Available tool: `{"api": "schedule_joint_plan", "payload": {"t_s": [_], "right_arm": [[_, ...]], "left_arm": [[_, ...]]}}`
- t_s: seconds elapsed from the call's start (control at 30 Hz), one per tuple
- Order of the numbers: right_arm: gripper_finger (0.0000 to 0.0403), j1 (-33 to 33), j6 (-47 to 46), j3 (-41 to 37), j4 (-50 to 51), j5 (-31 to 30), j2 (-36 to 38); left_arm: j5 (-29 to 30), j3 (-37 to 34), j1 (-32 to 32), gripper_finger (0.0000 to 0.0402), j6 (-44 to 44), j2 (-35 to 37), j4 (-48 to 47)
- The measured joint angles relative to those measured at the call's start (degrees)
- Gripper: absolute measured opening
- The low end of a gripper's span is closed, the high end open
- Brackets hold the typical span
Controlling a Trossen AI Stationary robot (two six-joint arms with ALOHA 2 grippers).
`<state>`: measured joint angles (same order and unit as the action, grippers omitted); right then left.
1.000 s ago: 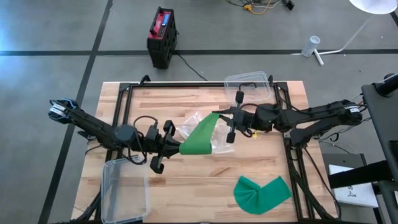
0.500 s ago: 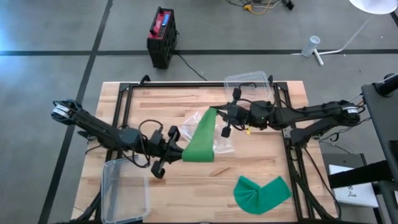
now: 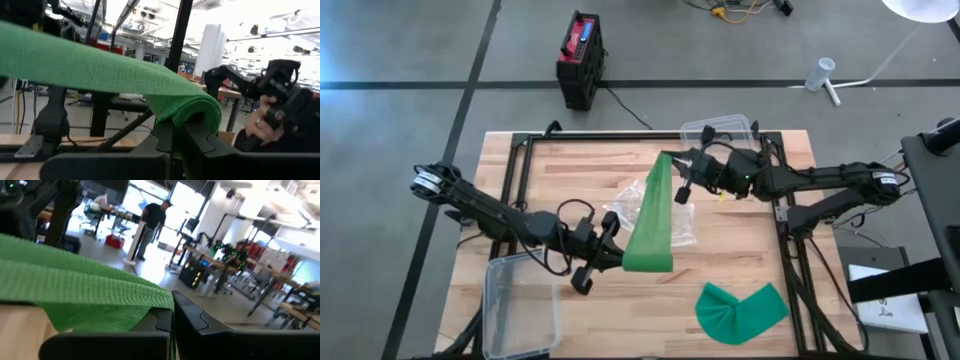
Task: Roll bandage
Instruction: Roll the green bandage
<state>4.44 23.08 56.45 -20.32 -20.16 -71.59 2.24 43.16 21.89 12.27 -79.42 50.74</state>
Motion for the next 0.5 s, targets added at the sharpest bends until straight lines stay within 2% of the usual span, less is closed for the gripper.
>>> {"api": "schedule_joint_plan", "payload": {"t_s": [0.27, 0.5], "right_arm": [[0.0, 2.23, -1.74, 0.0, 2.83, 1.36, 0.22], [0.0, 2.34, -7.97, -1.38, 9.43, 4.33, 0.2]], "left_arm": [[0.27, 1.75, -0.3, 0.0004, -0.07, -3.16, -0.21], [0.2, 6.94, -0.68, 0.0004, -5.55, -5.77, -0.72]]}}
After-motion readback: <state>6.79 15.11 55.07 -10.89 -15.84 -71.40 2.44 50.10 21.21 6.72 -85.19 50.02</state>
